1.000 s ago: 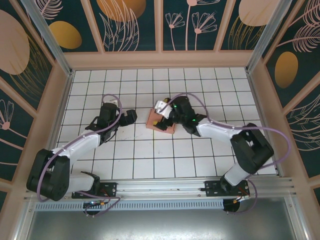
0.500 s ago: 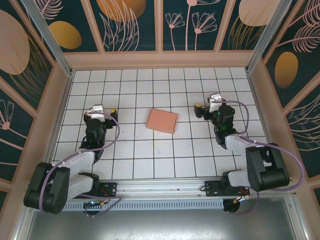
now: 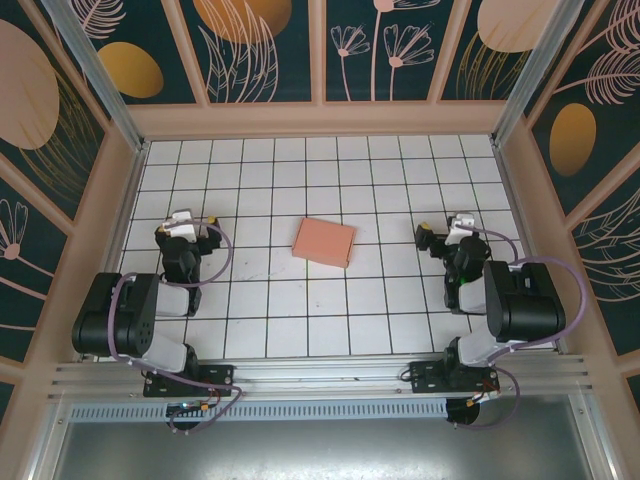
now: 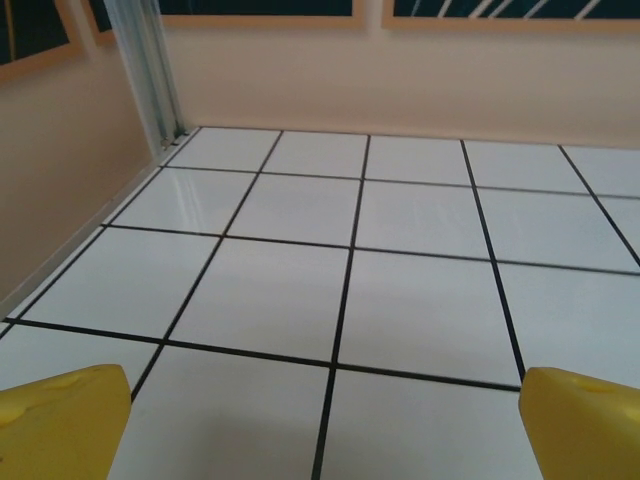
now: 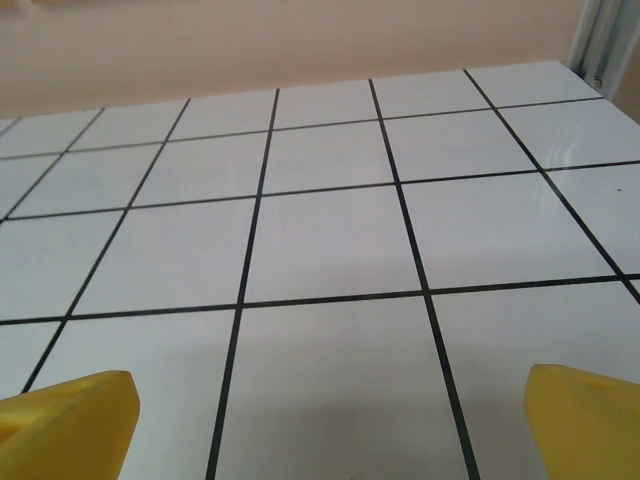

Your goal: Fold the paper box

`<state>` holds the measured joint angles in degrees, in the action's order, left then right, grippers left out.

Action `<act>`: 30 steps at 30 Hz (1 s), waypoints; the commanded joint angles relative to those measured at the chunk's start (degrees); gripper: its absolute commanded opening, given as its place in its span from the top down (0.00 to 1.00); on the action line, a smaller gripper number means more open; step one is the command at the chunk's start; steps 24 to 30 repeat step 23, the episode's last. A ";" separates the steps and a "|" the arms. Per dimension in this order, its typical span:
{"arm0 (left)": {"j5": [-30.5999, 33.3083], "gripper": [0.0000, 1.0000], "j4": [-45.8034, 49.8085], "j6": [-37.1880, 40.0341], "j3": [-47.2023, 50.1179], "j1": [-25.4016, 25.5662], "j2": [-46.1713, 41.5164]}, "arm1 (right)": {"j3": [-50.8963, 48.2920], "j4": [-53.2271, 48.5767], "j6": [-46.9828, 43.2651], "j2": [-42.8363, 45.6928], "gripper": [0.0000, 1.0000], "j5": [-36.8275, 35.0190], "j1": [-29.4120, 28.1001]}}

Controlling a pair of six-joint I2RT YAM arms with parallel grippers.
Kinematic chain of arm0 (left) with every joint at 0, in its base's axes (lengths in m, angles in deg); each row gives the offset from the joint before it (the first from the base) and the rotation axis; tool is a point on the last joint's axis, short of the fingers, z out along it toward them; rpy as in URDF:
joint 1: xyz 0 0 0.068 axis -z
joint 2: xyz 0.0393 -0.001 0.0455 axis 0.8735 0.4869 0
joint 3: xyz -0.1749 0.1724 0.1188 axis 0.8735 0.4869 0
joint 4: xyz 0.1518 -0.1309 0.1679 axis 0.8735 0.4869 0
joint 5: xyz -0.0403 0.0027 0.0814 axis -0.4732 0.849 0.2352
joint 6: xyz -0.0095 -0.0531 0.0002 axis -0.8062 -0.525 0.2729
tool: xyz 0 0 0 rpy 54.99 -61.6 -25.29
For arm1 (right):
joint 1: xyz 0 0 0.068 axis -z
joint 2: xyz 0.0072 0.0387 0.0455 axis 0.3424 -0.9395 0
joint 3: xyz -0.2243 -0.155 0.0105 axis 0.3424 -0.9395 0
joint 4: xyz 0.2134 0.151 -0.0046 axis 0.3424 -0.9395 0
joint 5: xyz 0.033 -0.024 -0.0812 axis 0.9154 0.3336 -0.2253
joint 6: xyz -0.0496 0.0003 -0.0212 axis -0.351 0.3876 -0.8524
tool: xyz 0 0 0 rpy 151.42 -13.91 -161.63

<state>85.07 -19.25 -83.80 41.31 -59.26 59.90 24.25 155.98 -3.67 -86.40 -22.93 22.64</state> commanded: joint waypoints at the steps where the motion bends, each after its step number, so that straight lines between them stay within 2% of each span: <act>1: 3.17 0.01 -6.70 -2.48 0.74 -0.51 0.40 | 1.37 5.94 2.79 -0.31 0.01 -1.31 0.33; 12: 3.03 0.01 -6.75 -2.49 0.67 -0.44 0.45 | 1.03 6.78 2.01 -0.44 0.01 -4.01 -0.96; 15: -0.19 0.01 -5.46 -1.31 -0.04 -0.46 0.46 | 1.09 6.90 2.00 -0.41 0.01 -4.02 -0.94; 30: -0.21 0.01 -5.77 -1.30 0.14 -0.46 0.38 | 1.06 6.85 2.04 -0.43 0.01 -3.85 -0.85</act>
